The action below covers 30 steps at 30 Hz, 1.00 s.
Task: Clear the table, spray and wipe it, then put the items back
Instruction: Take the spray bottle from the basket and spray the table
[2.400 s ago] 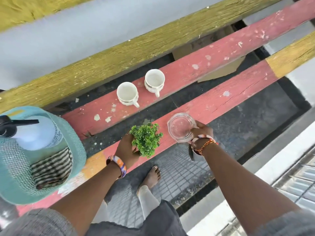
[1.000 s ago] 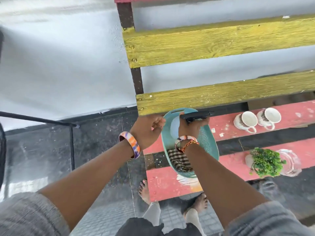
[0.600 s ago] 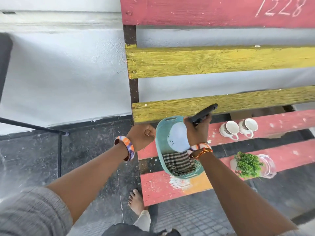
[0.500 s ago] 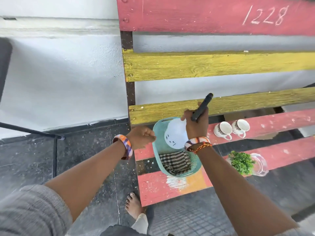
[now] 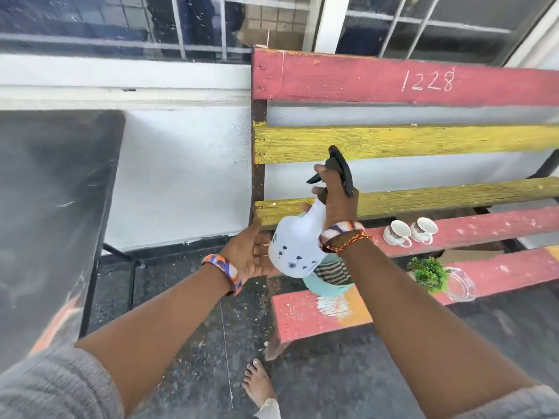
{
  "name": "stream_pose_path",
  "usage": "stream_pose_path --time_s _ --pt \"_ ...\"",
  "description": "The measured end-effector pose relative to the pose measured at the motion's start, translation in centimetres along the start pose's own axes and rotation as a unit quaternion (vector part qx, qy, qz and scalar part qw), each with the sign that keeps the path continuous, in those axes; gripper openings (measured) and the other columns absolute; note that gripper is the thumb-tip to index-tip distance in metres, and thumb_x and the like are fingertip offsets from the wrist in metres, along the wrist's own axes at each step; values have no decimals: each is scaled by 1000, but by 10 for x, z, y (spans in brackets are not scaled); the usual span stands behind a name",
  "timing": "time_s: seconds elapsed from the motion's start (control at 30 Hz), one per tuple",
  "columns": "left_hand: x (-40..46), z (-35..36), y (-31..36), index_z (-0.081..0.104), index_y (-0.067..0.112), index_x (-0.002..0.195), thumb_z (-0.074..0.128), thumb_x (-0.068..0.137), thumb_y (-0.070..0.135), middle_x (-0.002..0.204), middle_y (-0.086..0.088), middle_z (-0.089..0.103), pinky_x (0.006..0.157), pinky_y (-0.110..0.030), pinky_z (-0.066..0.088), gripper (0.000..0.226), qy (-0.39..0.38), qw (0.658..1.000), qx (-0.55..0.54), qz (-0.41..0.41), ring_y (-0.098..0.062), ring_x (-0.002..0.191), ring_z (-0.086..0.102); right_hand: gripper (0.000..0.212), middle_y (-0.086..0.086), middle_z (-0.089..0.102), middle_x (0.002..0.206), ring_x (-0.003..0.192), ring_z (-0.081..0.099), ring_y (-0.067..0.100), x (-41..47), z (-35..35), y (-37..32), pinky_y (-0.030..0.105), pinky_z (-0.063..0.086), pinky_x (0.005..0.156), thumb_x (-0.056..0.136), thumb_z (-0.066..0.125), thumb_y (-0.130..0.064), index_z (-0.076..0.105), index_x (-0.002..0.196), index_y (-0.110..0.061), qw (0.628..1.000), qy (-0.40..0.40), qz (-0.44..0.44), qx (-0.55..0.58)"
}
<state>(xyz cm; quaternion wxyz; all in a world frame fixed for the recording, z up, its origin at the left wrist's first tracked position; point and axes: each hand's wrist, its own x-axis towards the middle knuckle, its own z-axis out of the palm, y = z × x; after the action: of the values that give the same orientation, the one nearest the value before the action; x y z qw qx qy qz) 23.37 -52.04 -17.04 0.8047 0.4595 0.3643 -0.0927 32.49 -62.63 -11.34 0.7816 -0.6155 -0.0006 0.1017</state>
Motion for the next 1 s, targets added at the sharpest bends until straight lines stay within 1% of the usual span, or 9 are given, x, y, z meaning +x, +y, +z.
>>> stream_pose_path --time_s 0.13,0.23,0.33,0.4,0.5,0.63,0.77,0.83,1.0 --pt "-44 -37 -7 52 7 83 33 95 48 76 -10 58 54 -30 56 47 22 997 62 37 -21 66 58 7 -4 68 69 80 64 15 -39 22 -3 30 51 52 72 63 -22 65 77 -19 995 -93 8 28" --pt "-72 -62 0 51 8 92 33 98 40 76 -8 57 61 -29 49 37 42 988 135 63 -18 65 56 12 -6 68 61 74 66 13 -59 50 -7 25 48 53 86 56 -11 65 80 -18 992 -122 25 13" --pt "-102 -99 23 52 12 80 44 97 15 73 -5 53 51 -21 42 19 78 969 190 140 -11 53 52 24 -5 66 54 59 67 10 -79 96 -15 25 45 54 88 58 -19 69 66 -18 987 -154 37 -26" --pt "-113 -130 39 56 15 72 50 92 9 75 -6 56 48 -17 43 21 126 931 269 214 -4 45 55 27 -6 65 51 53 65 10 -86 124 -19 27 41 60 88 58 -30 69 65 -19 981 -177 56 -63" --pt "-136 -191 59 62 13 79 57 83 17 82 -7 60 72 -29 45 8 190 845 403 296 -18 71 57 32 -7 63 50 51 63 11 -94 174 -18 25 37 60 86 57 -42 64 65 -20 970 -198 83 -112" --pt "-158 -277 78 68 8 82 49 80 23 87 -15 70 79 -29 45 24 249 772 514 278 -30 87 65 30 4 56 54 33 52 14 -94 251 -5 14 41 39 89 58 -34 65 68 -14 970 -193 79 -122" --pt "-162 -357 97 69 4 93 53 86 7 101 -14 70 78 -21 40 18 254 752 553 254 -30 97 63 27 8 50 55 33 44 18 -85 325 10 15 37 40 82 60 -31 67 80 -5 968 -164 62 -180" --pt "-160 -395 107 68 5 94 52 86 8 102 -12 70 82 -24 43 18 237 745 575 242 -29 98 63 39 9 51 53 34 43 19 -79 358 19 18 36 41 72 62 -34 68 91 -1 964 -138 43 -225" --pt "-159 -461 132 67 7 97 50 89 15 102 -11 70 78 -22 41 20 214 731 613 210 -29 99 63 36 10 58 54 41 49 22 -76 423 37 26 41 48 62 60 -42 67 66 -7 940 -115 20 -321"
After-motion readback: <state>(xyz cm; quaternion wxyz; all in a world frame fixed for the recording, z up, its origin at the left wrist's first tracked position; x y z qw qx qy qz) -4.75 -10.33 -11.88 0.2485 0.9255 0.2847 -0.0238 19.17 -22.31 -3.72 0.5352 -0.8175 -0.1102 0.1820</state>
